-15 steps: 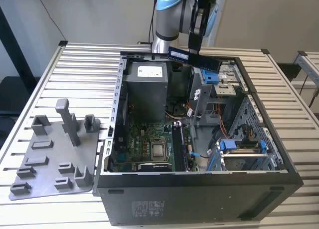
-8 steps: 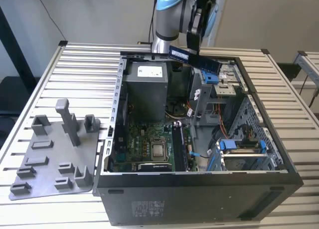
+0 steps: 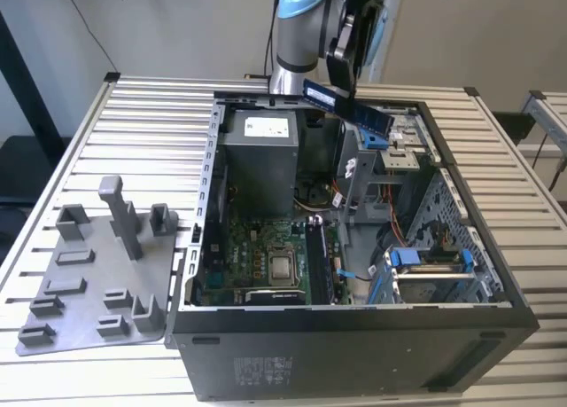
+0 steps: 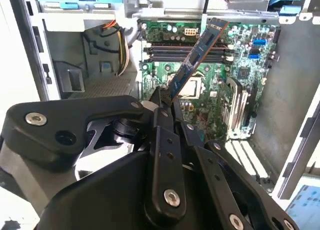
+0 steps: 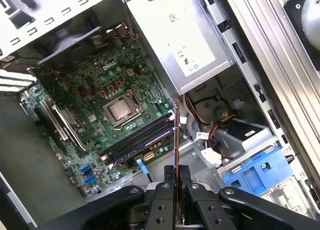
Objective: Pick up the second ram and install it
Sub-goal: 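Insert the second ram into the second slot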
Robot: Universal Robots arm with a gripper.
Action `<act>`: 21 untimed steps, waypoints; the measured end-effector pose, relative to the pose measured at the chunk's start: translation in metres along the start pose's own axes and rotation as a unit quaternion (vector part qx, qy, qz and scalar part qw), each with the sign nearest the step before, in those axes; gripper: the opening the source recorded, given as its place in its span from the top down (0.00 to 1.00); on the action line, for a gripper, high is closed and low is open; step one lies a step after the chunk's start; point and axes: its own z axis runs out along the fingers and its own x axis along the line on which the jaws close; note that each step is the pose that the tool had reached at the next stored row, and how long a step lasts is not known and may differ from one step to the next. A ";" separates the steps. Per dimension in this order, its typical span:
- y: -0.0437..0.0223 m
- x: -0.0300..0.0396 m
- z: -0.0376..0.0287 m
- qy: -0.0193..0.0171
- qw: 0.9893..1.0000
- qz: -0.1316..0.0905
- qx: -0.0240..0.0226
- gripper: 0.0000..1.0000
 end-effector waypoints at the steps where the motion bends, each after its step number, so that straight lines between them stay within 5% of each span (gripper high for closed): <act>1: 0.0000 0.0000 0.0001 0.000 1.000 0.007 0.000 0.86; 6: 0.0000 0.0000 0.0008 0.000 0.999 0.043 0.002 0.86; 12: 0.0000 0.0001 0.0017 0.001 0.997 0.081 0.004 0.86; 21: 0.0000 0.0002 0.0034 0.001 0.991 0.133 0.006 0.86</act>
